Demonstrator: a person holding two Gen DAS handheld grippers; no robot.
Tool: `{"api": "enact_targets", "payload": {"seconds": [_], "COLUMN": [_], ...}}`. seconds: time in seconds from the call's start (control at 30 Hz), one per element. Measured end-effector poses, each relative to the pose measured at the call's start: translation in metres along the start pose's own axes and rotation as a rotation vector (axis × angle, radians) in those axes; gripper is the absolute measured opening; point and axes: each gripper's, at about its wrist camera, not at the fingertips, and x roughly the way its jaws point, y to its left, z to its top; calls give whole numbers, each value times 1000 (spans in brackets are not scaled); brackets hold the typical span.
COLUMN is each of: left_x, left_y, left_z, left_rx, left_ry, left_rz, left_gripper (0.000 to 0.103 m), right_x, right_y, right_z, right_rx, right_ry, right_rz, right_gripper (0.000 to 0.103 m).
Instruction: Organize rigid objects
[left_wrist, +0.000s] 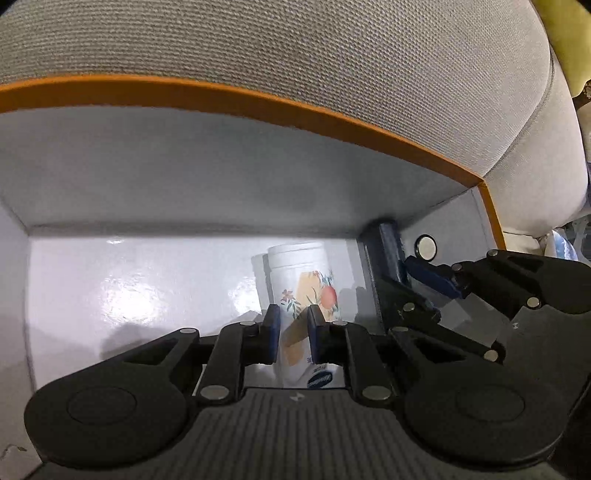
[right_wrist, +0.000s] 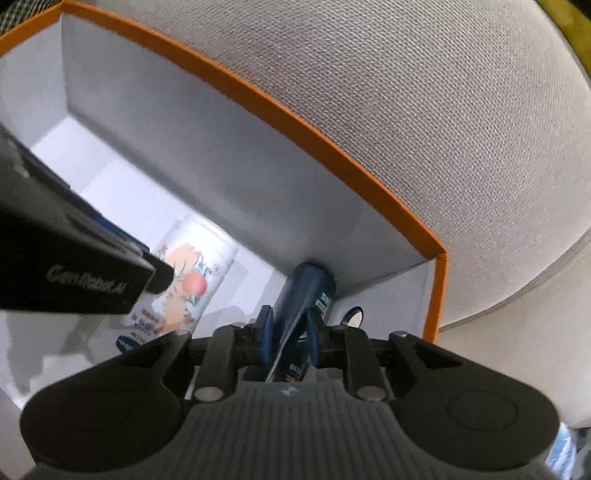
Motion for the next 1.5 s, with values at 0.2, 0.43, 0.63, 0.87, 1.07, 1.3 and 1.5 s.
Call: {"api": "enact_targets", "payload": {"seconds": [0.2,0.43,0.63,0.87,1.07,1.3,1.5], "left_x": [6,7,13,18,21,19,-21], "left_y": [-3,-10,-24,-47,-58,-67,-71], "left_z": [-1,1,3,3,0,0,-13], "left_rx": [15,92,186,382,435,470,460], "left_ry": [14,13,12,2,0,-11,-76], "left_rz": [-16,20,60,109,125,135,99], "left_gripper": [17,17,14,10,9,10,10], "right_x": [-7,-44,-71,-91,-85,-80,-100], "right_y": [14,-28,-68,-64,-55,-58,-52], "right_z": [-4,-23,-45,-60,-66,-83,-100], "right_rx": [-60,86,298,335,364,397,431], "right_ry": [-20,-180,-297,-320,-284,-276,-295], "right_rz": [-22,91,140,61,83,107,118], "right_gripper": [17,26,30,39,39,39,39]}}
